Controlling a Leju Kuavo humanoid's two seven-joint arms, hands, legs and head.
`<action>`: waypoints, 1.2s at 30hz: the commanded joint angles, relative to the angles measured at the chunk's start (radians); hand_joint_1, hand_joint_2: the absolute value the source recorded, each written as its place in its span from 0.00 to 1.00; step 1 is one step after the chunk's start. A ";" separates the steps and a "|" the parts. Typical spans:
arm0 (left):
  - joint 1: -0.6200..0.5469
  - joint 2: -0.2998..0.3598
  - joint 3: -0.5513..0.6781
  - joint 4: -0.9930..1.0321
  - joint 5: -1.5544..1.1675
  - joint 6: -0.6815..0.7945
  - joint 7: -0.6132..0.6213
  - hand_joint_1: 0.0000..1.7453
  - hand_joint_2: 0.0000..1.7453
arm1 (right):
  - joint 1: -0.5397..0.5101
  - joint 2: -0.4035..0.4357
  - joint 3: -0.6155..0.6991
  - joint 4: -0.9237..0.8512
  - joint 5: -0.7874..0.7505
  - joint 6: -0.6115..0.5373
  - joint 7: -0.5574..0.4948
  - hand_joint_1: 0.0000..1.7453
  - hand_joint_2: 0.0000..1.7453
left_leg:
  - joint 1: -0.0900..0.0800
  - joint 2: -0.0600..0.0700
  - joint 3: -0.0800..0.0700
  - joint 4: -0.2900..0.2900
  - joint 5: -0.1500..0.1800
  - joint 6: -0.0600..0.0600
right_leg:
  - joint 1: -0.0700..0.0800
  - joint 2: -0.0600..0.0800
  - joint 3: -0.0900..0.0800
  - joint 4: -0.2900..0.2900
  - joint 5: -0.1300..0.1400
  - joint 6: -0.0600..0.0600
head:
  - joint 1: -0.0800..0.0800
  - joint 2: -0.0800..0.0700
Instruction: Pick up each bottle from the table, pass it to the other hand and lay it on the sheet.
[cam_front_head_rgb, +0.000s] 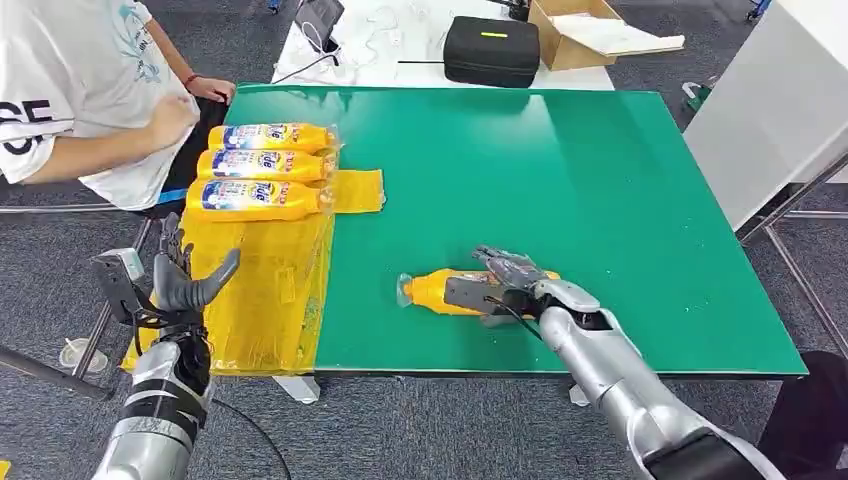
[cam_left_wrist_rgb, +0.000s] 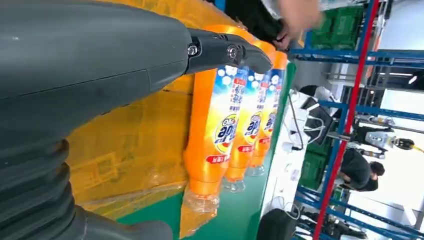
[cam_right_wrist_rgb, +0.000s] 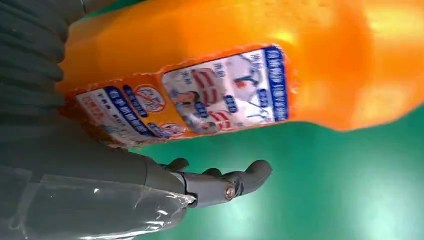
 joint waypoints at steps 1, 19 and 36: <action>-0.064 -0.007 -0.002 0.108 -0.003 0.000 0.009 0.00 1.00 | -0.161 -0.055 0.179 0.189 -0.046 0.073 -0.009 0.01 1.00 | -0.001 0.000 0.002 0.000 -0.001 0.001 | 0.000 -0.001 0.002 0.000 -0.001 -0.001 | 0.000 0.000; -0.089 -0.026 0.000 0.168 0.043 -0.021 0.033 0.00 1.00 | -0.237 -0.061 0.325 0.261 -0.117 0.195 -0.043 1.00 1.00 | 0.000 -0.001 0.001 0.000 -0.001 0.001 | 0.000 -0.001 0.002 0.000 -0.001 -0.001 | 0.000 0.000; 0.174 -0.093 -0.196 -0.195 0.225 -0.200 0.245 0.00 1.00 | 0.397 0.212 -0.354 -0.506 -0.091 -0.843 -0.299 1.00 1.00 | 0.000 0.002 0.005 0.000 -0.007 0.000 | 0.001 0.001 0.004 0.001 -0.005 -0.003 | -0.001 0.000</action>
